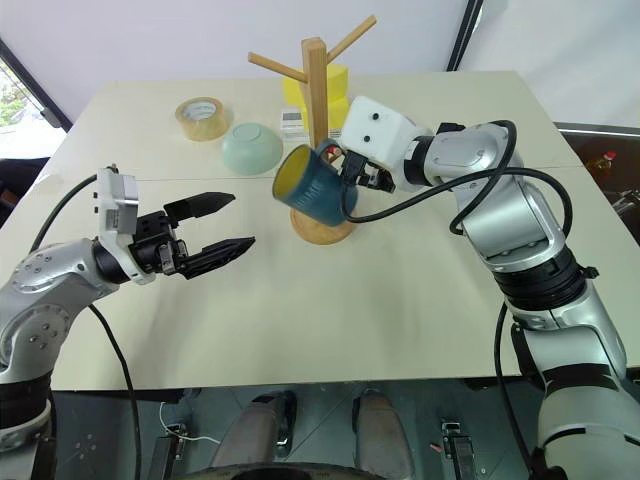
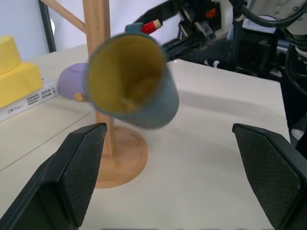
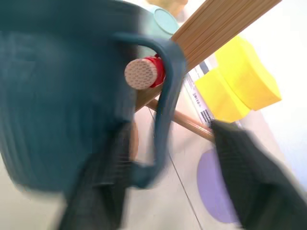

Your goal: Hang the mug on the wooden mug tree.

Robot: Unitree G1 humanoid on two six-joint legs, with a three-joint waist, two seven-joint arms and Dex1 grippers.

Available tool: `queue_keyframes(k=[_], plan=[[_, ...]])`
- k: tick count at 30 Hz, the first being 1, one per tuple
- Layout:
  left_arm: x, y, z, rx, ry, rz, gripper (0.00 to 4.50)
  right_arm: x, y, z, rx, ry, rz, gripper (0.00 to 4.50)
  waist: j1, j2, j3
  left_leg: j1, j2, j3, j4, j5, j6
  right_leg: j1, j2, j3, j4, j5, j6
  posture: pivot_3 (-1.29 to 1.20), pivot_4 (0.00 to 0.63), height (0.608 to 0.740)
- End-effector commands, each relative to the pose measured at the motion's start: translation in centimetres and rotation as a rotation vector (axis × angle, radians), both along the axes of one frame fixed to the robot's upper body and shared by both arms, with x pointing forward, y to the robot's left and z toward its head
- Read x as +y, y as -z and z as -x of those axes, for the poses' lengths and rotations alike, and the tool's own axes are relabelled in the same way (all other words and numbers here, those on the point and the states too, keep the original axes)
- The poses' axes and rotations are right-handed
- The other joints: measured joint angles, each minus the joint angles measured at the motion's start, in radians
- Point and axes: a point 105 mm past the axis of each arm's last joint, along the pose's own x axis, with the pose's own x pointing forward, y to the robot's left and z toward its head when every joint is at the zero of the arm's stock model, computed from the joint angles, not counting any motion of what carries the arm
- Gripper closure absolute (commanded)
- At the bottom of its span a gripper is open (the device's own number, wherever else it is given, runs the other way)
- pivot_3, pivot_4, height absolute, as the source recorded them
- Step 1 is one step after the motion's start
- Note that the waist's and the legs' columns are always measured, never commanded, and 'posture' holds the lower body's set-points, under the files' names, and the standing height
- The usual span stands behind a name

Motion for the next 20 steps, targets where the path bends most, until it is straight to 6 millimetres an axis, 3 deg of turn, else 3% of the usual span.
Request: queue_keyframes(k=[1, 6, 12, 16, 20], plan=[[0.8, -0.6, -0.2, -0.041, -0.05, 0.001, 0.0, -1.7, -2.4, 1.4, -0.056, -0.013, -0.074, 1.67, 0.003, 0.0, 0.0, 0.0, 0.0, 0.0, 0.0, 0.0, 0.0, 0.0, 0.0, 0.0, 0.0, 0.0, 0.0, 0.0, 0.15, 0.74], [2.6, 0.7, -1.8, -0.037, -0.206, -0.022, 0.0, -4.9, -1.2, 3.9, 0.008, -0.077, -0.236, 1.67, 0.006, -0.001, 0.0, 0.0, 0.0, 0.0, 0.0, 0.0, 0.0, 0.002, 0.0, -0.002, -0.001, 0.0, 0.0, 0.0, 0.15, 0.74], [5.5, 4.4, -3.4, -0.009, -0.412, -0.038, 0.0, -9.0, 3.9, 4.4, 0.111, 0.056, -0.549, 1.67, -0.003, 0.0, 0.0, 0.002, 0.0, 0.001, 0.001, 0.0, 0.0, 0.004, 0.001, -0.002, 0.001, 0.0, -0.001, 0.0, 0.15, 0.74], [7.2, 7.6, -4.0, 0.007, -0.541, -0.037, 0.0, -9.7, 8.3, 4.0, 0.11, 0.17, -0.68, 1.67, 0.0, -0.001, -0.001, 0.006, 0.0, 0.001, 0.0, 0.002, 0.0, 0.006, 0.002, -0.001, 0.002, 0.001, -0.002, 0.0, 0.15, 0.74], [7.6, 9.1, -3.8, 0.031, -0.574, -0.017, 0.0, -9.6, 10.2, 3.6, 0.103, 0.215, -0.75, 1.67, 0.0, 0.0, -0.001, 0.007, 0.0, 0.002, 0.0, 0.004, 0.0, 0.007, 0.001, 0.0, 0.002, 0.001, -0.002, 0.0, 0.15, 0.74]])
